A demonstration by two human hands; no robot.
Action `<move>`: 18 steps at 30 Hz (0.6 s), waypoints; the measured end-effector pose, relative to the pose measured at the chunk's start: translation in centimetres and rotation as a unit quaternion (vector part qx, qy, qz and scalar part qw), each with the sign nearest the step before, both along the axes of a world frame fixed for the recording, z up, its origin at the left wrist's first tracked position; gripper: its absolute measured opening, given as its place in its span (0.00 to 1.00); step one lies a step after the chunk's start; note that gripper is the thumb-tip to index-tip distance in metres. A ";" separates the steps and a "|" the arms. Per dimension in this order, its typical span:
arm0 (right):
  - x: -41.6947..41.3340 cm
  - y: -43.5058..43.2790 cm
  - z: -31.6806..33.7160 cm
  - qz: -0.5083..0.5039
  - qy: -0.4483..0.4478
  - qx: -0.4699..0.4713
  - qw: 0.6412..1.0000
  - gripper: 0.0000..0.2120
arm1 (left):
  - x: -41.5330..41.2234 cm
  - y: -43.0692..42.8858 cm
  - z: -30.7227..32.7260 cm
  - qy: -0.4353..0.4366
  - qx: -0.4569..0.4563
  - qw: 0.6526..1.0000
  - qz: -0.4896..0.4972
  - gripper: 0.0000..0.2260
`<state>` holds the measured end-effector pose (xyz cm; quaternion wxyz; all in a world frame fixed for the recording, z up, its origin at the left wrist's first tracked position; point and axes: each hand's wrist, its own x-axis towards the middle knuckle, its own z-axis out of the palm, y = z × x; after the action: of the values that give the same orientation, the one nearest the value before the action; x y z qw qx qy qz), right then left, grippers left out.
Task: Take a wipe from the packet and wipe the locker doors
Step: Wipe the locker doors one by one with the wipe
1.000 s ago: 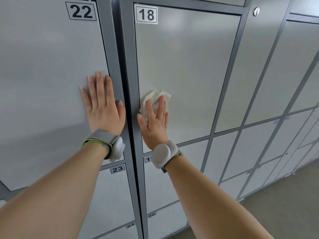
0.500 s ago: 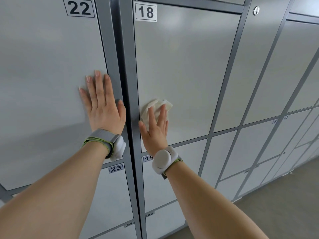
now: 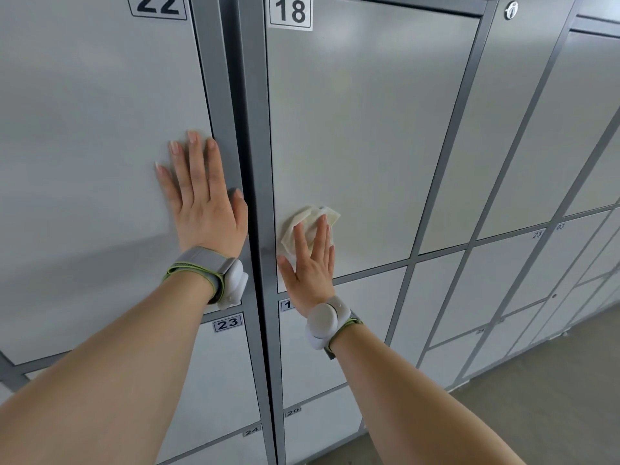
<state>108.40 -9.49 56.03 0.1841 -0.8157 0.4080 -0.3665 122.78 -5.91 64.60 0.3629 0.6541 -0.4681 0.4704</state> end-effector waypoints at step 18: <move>-1.3 -0.8 0.1 -0.005 -0.031 0.048 0.998 0.35 | 0.1 -0.3 -0.2 -0.010 -0.002 1.000 0.022 0.29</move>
<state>107.07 -10.31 56.09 0.2342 -0.7921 0.4229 -0.3726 122.86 -6.24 64.38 0.3489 0.6587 -0.4560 0.4863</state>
